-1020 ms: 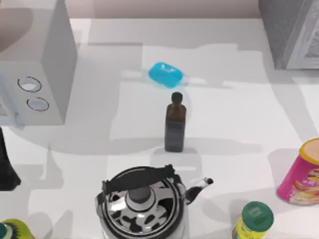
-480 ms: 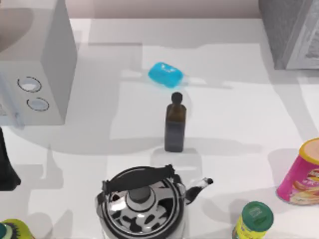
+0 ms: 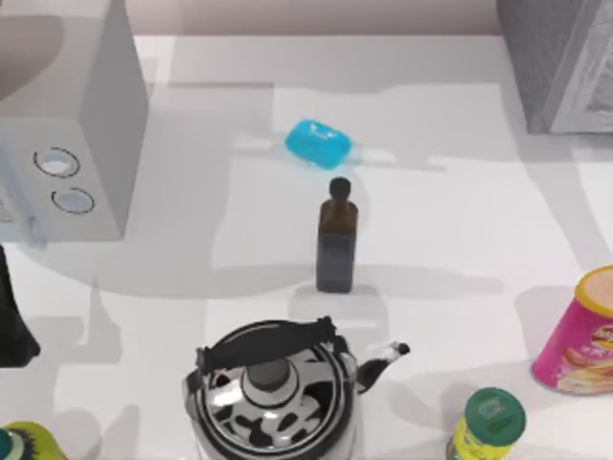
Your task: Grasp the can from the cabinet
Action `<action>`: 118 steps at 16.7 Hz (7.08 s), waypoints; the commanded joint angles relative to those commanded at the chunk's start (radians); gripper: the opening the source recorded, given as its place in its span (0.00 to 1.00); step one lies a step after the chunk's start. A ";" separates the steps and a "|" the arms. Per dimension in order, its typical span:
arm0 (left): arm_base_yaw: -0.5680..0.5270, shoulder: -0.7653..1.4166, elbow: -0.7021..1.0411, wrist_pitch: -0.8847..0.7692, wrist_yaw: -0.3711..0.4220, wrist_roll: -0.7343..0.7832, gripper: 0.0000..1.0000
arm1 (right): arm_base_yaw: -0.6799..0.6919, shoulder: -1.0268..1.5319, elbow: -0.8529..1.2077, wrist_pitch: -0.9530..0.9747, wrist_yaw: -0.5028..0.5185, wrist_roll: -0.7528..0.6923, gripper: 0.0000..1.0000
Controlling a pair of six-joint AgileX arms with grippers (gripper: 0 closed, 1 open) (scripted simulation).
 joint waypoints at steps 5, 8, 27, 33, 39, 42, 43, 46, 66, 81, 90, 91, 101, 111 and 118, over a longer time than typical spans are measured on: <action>0.000 0.000 0.000 0.000 0.000 0.000 1.00 | 0.000 0.000 0.000 0.000 0.000 0.000 0.00; 0.000 0.000 0.000 0.000 0.000 0.000 1.00 | 0.000 0.000 0.000 0.000 0.000 0.000 0.00; 0.000 0.000 0.000 0.000 0.000 0.000 1.00 | 0.180 -0.426 -0.021 -0.407 0.172 -0.001 0.00; 0.000 0.000 0.000 0.000 0.000 0.000 1.00 | 0.166 -0.457 -0.082 -0.389 0.160 -0.001 0.00; 0.000 0.000 0.000 0.000 0.000 0.000 1.00 | 0.109 -0.681 -0.459 -0.271 0.094 -0.004 0.00; 0.000 0.000 0.000 0.000 0.000 0.000 1.00 | 0.065 -0.852 -0.725 -0.178 0.046 -0.005 0.00; 0.000 0.000 0.000 0.000 0.000 0.000 1.00 | 0.049 -0.913 -0.818 -0.144 0.029 -0.006 0.00; 0.000 0.000 0.000 0.000 0.000 0.000 1.00 | 0.000 -1.104 -1.104 -0.039 -0.023 -0.007 0.00; 0.000 0.000 0.000 0.000 0.000 0.000 1.00 | -0.150 -1.584 -1.860 0.253 -0.184 -0.013 0.00; 0.000 0.000 0.000 0.000 0.000 0.000 1.00 | -0.641 -0.500 -1.595 0.993 -1.038 -0.094 0.00; 0.000 0.000 0.000 0.000 0.000 0.000 1.00 | -0.998 0.282 -1.406 1.550 -1.664 -0.146 0.00; 0.000 0.000 0.000 0.000 0.000 0.000 1.00 | -1.029 0.350 -1.390 1.598 -1.717 -0.150 0.00; 0.000 0.000 0.000 0.000 0.000 0.000 1.00 | -1.146 0.608 -1.331 1.774 -1.915 -0.163 0.00; 0.000 0.000 0.000 0.000 0.000 0.000 1.00 | -1.060 0.596 -1.341 1.652 -1.831 -0.283 0.00; 0.000 0.000 0.000 0.000 0.000 0.000 1.00 | -1.060 0.596 -1.342 1.652 -1.831 -0.284 0.30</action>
